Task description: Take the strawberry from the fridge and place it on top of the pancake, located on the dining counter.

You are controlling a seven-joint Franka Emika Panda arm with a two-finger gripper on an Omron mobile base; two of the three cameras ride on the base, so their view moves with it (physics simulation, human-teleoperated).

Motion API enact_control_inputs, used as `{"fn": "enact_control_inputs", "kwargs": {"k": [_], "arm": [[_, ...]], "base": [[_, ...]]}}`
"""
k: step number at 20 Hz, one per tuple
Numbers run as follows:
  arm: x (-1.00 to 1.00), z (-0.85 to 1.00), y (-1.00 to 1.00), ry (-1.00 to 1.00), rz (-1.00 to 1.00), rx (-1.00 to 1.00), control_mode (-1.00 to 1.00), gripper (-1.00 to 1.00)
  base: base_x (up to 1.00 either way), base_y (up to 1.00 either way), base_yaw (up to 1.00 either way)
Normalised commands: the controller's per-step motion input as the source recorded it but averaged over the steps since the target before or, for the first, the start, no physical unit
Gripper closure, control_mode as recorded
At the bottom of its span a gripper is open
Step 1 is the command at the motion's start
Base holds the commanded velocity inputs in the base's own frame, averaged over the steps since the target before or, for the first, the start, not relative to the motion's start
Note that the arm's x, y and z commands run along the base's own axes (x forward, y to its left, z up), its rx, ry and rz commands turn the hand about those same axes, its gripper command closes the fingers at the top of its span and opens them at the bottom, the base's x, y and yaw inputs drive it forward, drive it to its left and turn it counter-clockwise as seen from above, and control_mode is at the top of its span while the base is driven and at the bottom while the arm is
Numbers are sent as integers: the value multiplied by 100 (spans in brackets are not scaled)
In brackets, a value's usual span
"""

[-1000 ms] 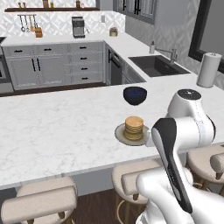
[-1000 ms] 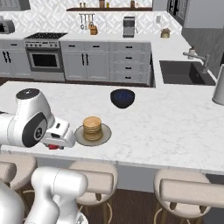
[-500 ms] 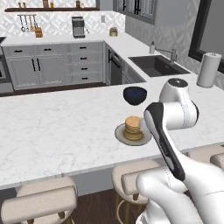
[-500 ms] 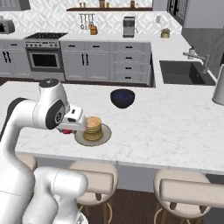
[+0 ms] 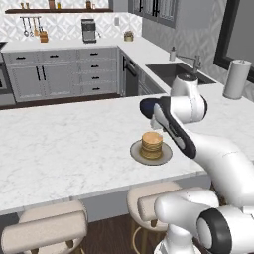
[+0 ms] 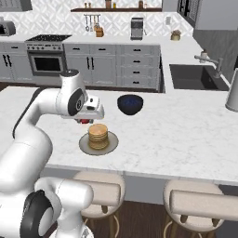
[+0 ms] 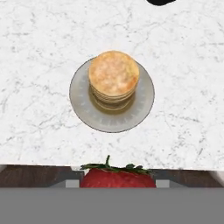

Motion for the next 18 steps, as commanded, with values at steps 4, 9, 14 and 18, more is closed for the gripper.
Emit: {"fn": "enact_control_inputs", "kwargs": {"k": [4, 9, 14, 18], "arm": [[100, -36, 0, 6, 1, -12, -100, 100], [95, -60, 0, 0, 5, -1, -100, 100], [57, -43, 0, 0, 11, 3, -100, 100], [30, -25, 0, 5, 10, 1, -100, 100]], "base": [[0, 0, 0], [0, 0, 0], [0, 0, 0], [0, 0, 0]]}}
